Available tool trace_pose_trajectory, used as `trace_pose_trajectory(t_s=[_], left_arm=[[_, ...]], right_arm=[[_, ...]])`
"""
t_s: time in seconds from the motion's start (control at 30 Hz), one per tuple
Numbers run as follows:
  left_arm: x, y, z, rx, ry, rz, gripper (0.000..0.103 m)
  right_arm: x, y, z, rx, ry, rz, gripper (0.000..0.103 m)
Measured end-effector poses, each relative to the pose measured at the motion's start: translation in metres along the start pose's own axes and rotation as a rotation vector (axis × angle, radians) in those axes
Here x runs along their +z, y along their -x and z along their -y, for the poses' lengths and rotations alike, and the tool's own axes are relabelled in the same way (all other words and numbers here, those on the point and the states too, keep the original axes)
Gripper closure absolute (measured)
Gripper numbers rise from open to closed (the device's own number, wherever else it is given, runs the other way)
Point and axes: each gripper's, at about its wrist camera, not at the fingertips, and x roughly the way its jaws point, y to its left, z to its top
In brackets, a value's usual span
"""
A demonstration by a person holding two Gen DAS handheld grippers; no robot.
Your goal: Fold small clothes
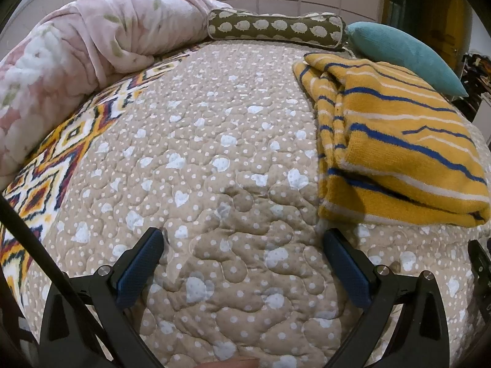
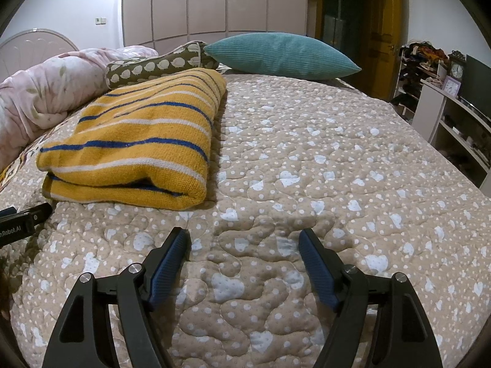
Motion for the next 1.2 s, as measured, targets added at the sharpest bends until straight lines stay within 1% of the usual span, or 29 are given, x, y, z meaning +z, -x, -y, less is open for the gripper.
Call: trace_pose_trajectory(t_s=[0.17,0.43,1.2], left_arm=[[-0.0008,0.0006,-0.0015,-0.008,0.0,0.008,0.0],[-0.0054,0.0057,0.001,0.005,-0.008,0.031,0.0],[-0.0054,0.0074,0.0022,0.007,-0.008,0.033,0.0]], right_arm=[[0.0,0.0,-0.0003,-0.002,0.001,0.0,0.023],[-0.0004,0.0003,0.0004,-0.006,0.002,0.003,0.022],[-0.0012,0.0011,0.0,-0.013,0.006,0.007,0.022]])
